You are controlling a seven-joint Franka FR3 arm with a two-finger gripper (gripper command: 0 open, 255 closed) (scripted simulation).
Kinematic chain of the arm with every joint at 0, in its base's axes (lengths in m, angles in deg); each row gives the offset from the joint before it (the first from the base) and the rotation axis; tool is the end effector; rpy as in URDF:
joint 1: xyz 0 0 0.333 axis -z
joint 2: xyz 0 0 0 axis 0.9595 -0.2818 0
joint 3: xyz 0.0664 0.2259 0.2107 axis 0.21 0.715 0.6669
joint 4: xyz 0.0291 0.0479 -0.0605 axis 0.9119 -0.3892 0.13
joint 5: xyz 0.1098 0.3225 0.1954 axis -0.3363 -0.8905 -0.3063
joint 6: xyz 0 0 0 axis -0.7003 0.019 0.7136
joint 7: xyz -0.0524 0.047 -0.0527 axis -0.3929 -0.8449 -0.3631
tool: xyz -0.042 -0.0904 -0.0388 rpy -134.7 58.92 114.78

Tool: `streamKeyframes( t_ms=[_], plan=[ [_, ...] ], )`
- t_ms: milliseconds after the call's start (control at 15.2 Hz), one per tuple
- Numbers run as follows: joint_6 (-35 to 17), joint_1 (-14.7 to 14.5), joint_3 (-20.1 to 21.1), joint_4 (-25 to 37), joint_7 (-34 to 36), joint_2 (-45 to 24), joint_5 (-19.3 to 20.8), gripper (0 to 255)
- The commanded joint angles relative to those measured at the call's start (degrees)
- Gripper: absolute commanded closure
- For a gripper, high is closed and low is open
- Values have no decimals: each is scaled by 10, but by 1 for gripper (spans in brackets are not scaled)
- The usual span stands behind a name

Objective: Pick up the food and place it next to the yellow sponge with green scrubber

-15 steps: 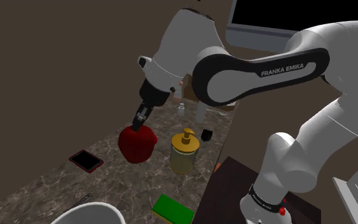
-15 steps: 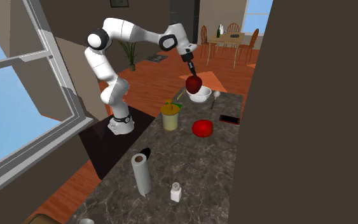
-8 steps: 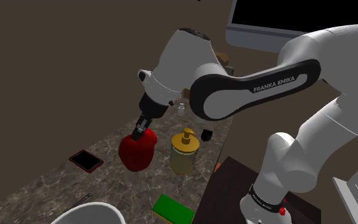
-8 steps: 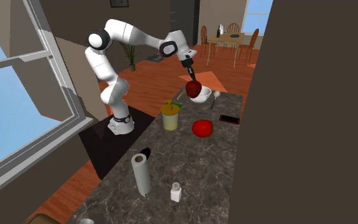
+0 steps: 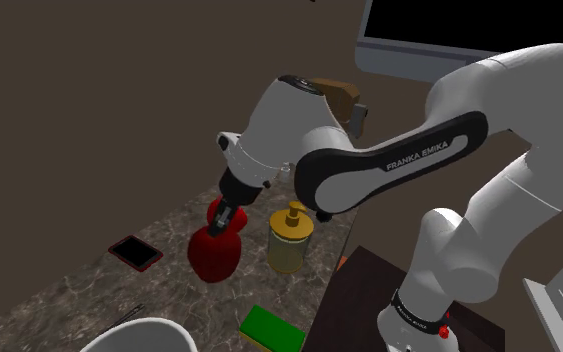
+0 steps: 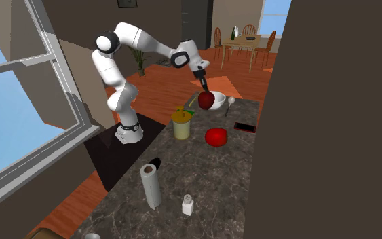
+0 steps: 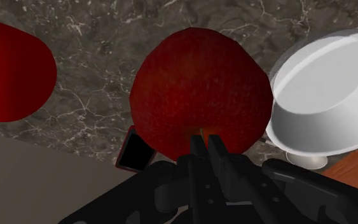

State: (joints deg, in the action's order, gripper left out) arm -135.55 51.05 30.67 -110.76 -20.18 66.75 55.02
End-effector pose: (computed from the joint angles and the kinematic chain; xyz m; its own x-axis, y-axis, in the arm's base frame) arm 0.3477 0.3392 0.4900 0.7348 0.5462 0.4022 0.5801 -0.8133 0.0447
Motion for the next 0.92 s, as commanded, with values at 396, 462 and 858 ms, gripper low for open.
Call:
streamKeyframes(
  t_ms=[396, 462, 858],
  plan=[
    [-67, 6, 12, -40, 16, -28, 14, 255],
    [-75, 7, 13, -44, 18, -32, 17, 255],
    [-126, 16, 24, -69, 36, -59, 37, 255]
  ],
)
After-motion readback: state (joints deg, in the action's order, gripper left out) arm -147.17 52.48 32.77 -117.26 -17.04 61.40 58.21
